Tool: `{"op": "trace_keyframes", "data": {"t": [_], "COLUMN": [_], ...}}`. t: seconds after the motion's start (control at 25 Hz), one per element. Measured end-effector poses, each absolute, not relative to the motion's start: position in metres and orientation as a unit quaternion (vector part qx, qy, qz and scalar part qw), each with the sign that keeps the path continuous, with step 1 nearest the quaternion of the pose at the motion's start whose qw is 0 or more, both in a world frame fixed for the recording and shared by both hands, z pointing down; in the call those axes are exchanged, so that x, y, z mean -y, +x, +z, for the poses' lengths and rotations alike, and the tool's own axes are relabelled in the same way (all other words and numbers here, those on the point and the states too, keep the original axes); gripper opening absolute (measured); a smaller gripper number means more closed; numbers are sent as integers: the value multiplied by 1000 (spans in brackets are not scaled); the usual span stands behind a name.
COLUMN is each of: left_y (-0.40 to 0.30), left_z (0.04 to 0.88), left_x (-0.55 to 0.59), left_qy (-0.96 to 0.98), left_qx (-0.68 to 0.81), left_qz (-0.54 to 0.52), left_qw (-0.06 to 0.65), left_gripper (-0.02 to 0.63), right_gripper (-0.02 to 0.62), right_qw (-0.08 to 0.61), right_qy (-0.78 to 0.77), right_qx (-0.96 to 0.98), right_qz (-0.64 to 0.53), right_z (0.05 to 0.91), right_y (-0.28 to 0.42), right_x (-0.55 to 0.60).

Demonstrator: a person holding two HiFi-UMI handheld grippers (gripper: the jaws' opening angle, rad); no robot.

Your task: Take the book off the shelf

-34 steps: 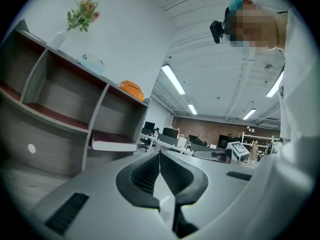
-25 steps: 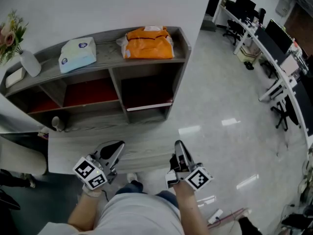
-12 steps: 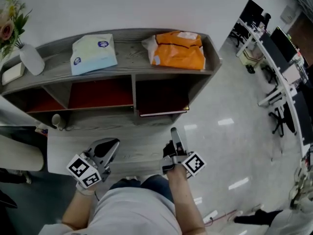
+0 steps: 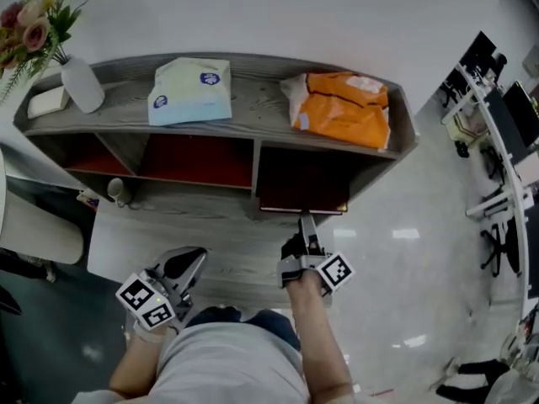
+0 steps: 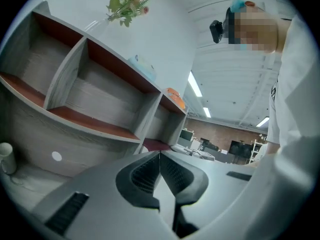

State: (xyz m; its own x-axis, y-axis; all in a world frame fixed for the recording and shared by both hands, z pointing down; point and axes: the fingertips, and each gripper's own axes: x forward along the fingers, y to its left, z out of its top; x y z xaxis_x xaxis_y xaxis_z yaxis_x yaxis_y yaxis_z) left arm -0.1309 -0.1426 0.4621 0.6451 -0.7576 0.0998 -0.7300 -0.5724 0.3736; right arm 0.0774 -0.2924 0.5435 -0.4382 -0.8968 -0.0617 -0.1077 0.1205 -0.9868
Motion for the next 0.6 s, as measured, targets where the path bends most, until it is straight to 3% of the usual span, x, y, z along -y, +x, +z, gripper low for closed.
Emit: {"op": "trace_keyframes", "data": {"t": [0.6], "left_y": [-139], "left_z": [469], "left_x": [118], "left_qy": [833], "left_qx": [511], "left_qz": [-43], "left_qw": [208], "left_gripper": [15], "right_gripper": [334], "right_qw": [357], "right_qy": [-353], "right_qx": [-622], "right_qz": [-601], "right_z": [555], "right_y": [58], "right_x": [340]}}
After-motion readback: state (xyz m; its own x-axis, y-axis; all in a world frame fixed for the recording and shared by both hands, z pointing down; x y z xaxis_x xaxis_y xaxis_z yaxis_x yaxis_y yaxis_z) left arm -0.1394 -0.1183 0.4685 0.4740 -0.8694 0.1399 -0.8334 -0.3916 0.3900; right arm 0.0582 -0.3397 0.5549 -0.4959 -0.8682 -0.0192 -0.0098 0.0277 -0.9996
